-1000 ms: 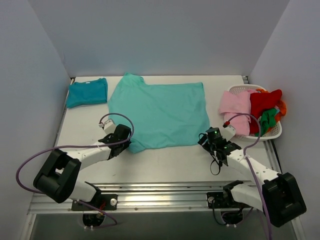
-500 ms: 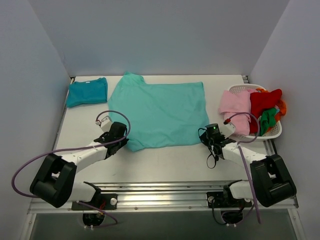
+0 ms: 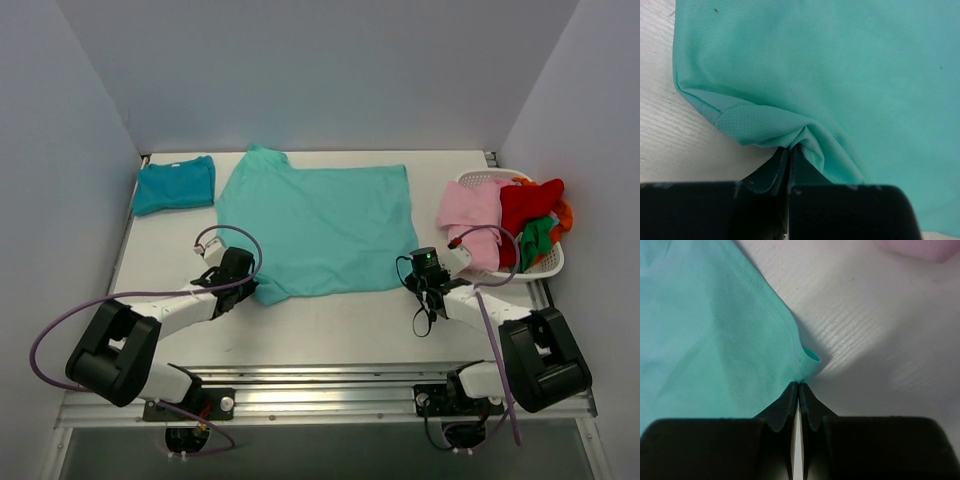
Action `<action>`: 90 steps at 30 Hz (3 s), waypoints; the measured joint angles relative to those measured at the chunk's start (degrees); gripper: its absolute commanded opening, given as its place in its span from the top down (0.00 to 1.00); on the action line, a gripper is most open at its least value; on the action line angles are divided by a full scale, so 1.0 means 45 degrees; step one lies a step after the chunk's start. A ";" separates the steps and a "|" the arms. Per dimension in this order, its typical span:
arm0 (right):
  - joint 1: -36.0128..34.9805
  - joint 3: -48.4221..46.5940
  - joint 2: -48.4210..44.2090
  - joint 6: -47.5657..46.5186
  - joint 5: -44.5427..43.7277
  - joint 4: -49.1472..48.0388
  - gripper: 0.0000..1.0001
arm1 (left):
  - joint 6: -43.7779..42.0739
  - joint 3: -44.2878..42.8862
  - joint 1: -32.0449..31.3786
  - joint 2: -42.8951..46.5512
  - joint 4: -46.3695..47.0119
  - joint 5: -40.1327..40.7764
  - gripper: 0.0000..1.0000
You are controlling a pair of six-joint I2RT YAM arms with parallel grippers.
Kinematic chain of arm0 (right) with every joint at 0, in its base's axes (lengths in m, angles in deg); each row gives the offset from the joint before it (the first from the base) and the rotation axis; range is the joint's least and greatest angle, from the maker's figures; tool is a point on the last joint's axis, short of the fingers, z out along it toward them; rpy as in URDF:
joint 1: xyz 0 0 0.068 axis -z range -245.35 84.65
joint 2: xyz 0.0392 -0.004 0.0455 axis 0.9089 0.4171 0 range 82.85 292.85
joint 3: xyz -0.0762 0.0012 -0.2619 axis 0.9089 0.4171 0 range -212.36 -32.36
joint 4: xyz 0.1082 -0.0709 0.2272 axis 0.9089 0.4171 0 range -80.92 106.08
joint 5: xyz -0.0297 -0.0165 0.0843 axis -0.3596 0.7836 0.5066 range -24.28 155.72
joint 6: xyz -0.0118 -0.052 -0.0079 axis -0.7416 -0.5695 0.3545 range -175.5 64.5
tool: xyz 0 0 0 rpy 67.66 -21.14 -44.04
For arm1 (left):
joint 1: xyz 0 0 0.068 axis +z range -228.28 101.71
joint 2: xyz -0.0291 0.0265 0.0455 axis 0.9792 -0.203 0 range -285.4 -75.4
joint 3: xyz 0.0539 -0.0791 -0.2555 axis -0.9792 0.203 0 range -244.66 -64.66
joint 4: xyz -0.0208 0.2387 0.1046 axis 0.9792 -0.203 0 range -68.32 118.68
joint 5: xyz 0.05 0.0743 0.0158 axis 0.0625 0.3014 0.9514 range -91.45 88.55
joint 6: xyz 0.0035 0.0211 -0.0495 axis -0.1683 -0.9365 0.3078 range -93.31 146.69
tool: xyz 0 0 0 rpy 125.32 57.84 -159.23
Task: Fold and stack the t-shirts
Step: Fold the tshirt
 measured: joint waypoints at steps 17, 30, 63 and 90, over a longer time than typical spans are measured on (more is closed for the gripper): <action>-0.0102 0.0257 -0.4750 -0.0053 -0.0243 0.2127 1.00 | 0.0010 0.0826 -0.0029 0.4099 -0.1583 -0.0282 0.98; -0.0121 -0.0199 -0.5916 -0.0131 -0.0335 0.4702 1.00 | -0.0646 -0.1141 -0.0083 0.5586 -0.3823 -0.0272 0.98; 0.0699 -0.8427 0.6003 -0.0447 -0.1375 0.2123 1.00 | -0.3934 -1.2798 0.3376 -0.8252 -0.2380 -0.4585 0.95; 0.1010 -1.0652 0.6824 -0.0811 -0.1787 0.2443 0.28 | -0.4546 -1.2449 0.4284 -0.8349 -0.2006 -0.6747 0.22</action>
